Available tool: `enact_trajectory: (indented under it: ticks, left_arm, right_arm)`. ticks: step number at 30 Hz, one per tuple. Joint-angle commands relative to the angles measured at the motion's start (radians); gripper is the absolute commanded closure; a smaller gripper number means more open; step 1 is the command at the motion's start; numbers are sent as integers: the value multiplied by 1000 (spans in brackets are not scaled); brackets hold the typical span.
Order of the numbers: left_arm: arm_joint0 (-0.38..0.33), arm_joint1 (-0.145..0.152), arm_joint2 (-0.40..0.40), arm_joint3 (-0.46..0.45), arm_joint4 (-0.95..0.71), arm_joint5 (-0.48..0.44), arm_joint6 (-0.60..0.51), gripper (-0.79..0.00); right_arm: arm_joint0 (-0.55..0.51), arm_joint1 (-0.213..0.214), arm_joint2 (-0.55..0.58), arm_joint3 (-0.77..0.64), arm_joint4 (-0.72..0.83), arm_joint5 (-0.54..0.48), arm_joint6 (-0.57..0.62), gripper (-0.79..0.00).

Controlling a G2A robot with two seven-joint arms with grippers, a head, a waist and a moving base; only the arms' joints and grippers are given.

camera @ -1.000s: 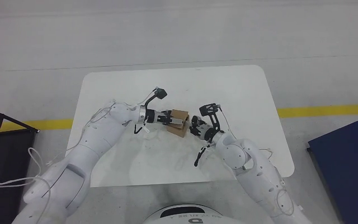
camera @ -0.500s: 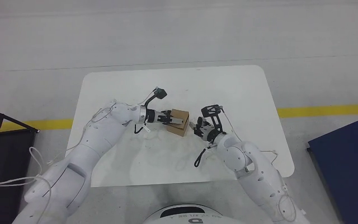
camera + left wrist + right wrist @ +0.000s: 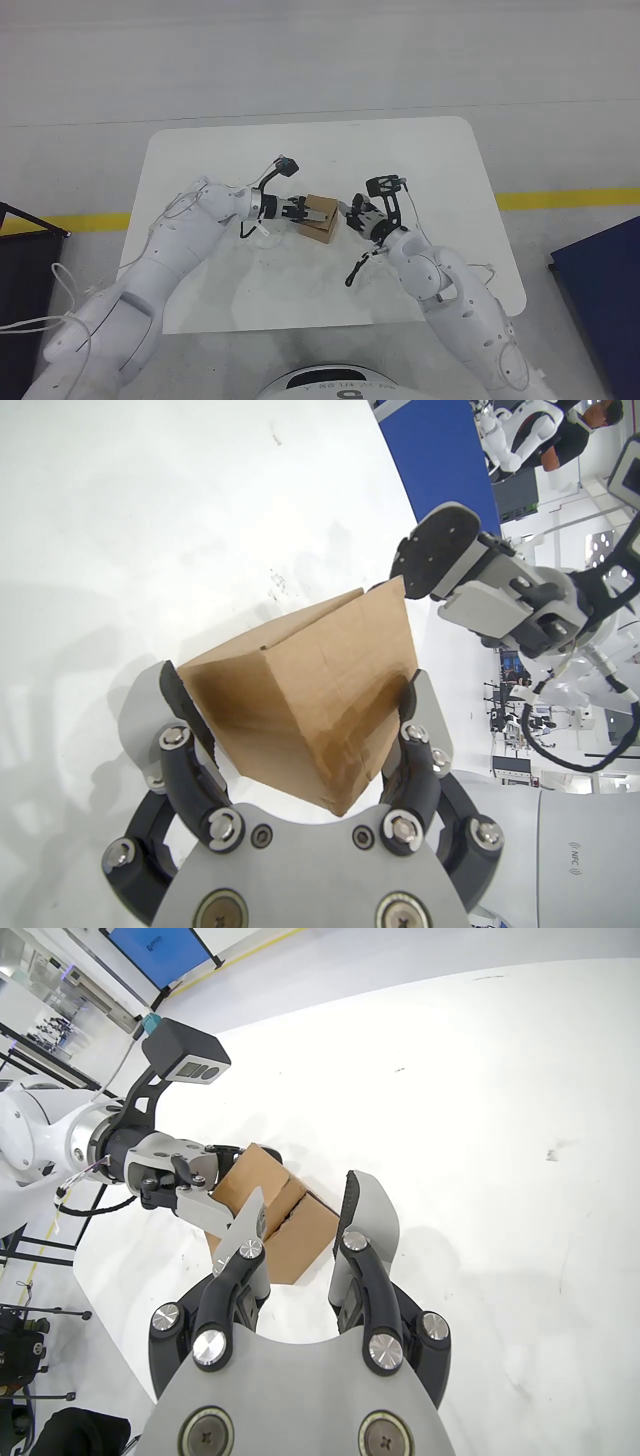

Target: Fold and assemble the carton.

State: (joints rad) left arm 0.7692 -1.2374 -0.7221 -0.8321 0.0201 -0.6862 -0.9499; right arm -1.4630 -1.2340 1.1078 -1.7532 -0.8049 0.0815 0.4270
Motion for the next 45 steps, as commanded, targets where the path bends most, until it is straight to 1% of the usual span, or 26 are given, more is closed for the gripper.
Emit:
enact_trajectory:
  ticks: [1,5,11,16,18,20,26,29,32,33,34,35,36,39,42,44,45]
  left_arm:
    - [2,1,-2,-3,2,1,0,-785]
    - [4,3,-6,-9,7,4,-1,-782]
    - [6,4,-9,-12,10,10,-7,-782]
    - [6,4,-12,-14,9,13,-10,-785]
    - [6,4,-12,-15,10,14,-10,-785]
    - [6,4,-12,-16,10,16,-12,-782]
    - [4,4,-16,-20,12,15,-14,-785]
    - [7,8,-32,-27,-12,-17,-8,-785]
    - [17,23,-70,-37,-44,-70,-5,-785]
    - [22,30,-87,-43,-51,-90,-4,-785]
    - [28,39,-108,-50,-57,-107,1,-785]
    - [34,46,-122,-55,-61,-119,4,-785]
    - [47,61,-157,-67,-66,-140,14,-785]
    - [96,97,-242,-109,-76,-196,36,-785]
    - [160,131,-321,-164,-85,-242,58,-785]
    - [202,144,-347,-206,-98,-256,72,-785]
    - [202,144,-347,-206,-98,-256,72,-785]
  right_arm:
    - [24,-4,-11,21,4,23,23,-336]
    - [52,-9,-28,52,-4,38,46,-339]
    - [42,-10,-30,27,-17,10,0,-339]
    - [55,-11,-43,41,-28,16,58,-336]
    - [71,-13,-51,62,-30,30,103,-329]
    - [85,-16,-60,73,-35,45,120,-329]
    - [66,-16,-51,30,-42,32,65,-336]
    - [31,-11,-30,-6,-41,16,37,-336]
    - [-3,-6,-6,-38,-17,-22,24,-323]
    - [-15,-4,4,-51,-3,-47,19,-311]
    - [-26,-2,12,-65,7,-72,11,-259]
    - [-32,0,16,-73,13,-88,6,-151]
    - [-41,2,22,-84,19,-115,4,0]
    - [-30,3,25,-68,9,-98,33,0]
    - [-4,-2,15,-35,23,-52,61,0]
    - [4,-4,13,-16,39,-24,79,0]
    - [6,-5,14,-8,47,-19,91,0]
